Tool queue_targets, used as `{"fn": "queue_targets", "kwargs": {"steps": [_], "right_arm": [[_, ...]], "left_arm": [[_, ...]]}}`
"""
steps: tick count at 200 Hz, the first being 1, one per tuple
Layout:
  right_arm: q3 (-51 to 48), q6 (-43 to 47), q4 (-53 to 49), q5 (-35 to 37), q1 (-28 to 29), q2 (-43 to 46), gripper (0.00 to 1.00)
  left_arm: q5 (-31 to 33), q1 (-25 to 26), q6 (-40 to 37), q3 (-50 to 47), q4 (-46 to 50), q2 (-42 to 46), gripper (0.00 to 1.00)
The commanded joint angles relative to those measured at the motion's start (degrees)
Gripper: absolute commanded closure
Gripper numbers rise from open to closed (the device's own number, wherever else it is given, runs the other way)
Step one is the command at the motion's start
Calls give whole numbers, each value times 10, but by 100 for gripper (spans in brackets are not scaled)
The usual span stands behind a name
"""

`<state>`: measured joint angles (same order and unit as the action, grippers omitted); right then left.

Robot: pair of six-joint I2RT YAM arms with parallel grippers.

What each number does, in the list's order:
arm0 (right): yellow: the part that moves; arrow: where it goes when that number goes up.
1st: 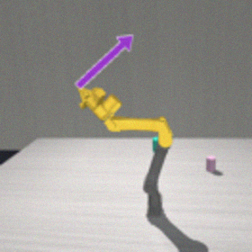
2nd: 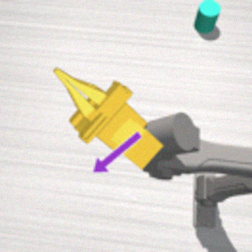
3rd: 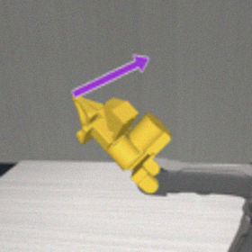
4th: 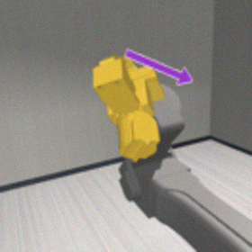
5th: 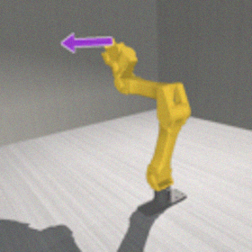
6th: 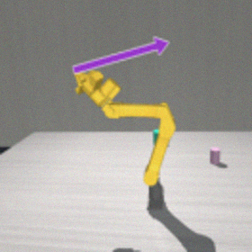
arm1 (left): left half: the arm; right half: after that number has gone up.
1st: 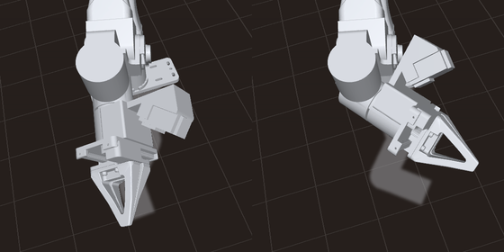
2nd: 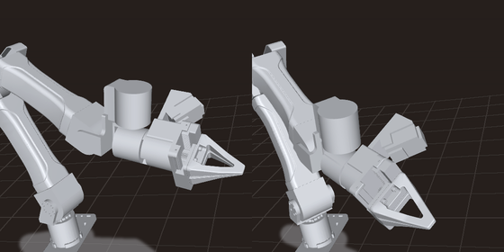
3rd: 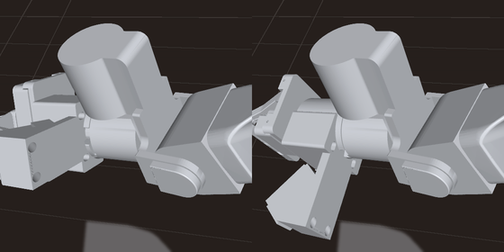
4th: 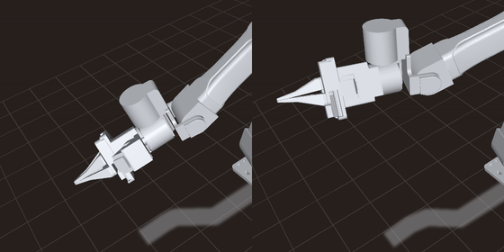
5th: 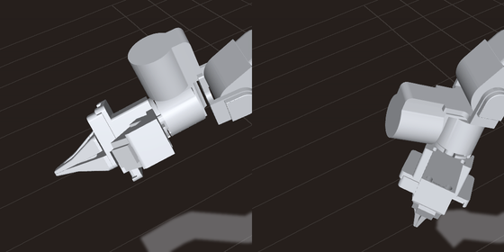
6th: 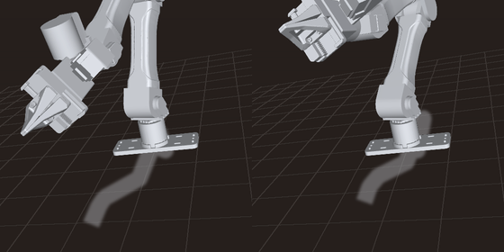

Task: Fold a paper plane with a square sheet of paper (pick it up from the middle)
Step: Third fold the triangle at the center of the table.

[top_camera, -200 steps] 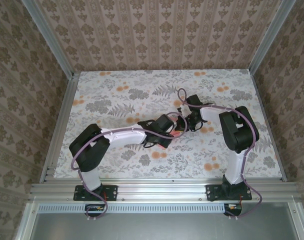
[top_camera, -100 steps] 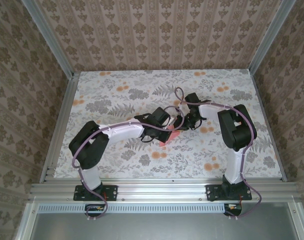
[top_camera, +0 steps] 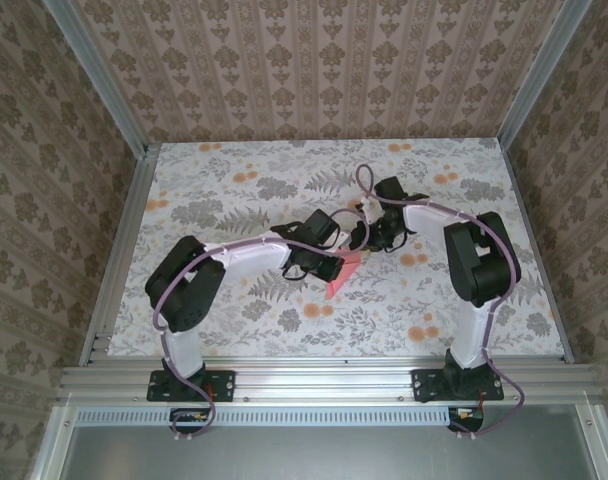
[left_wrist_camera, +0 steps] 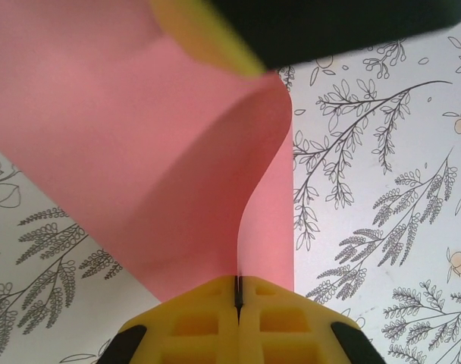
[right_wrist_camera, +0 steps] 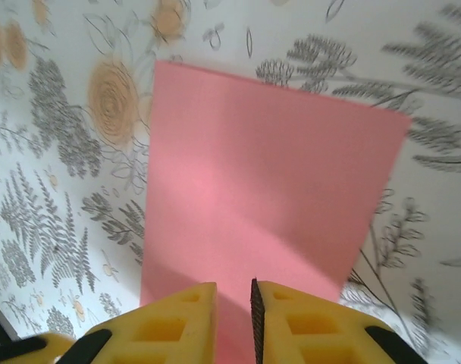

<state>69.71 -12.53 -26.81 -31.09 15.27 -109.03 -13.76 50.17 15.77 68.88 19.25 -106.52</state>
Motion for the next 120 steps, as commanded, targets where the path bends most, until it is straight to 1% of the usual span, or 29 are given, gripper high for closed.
{"fn": "queue_targets", "kwargs": {"steps": [1, 23, 44, 64, 120], "right_arm": [[-23, -32, 15, 25, -5, 51, 78], [-59, -56, 37, 29, -6, 75, 78], [-92, -82, 65, 28, -5, 92, 82], [-116, -100, 81, 11, -5, 97, 84], [-160, -119, 105, -29, 2, 108, 84]], "left_arm": [[-17, -9, -15, 3, -1, -8, 97], [-25, -14, -17, 3, -7, -13, 97], [-31, -19, -19, 4, -11, -17, 96], [-38, -26, -25, 7, -11, -22, 96], [-52, -39, -43, 19, -8, -39, 95]]}}
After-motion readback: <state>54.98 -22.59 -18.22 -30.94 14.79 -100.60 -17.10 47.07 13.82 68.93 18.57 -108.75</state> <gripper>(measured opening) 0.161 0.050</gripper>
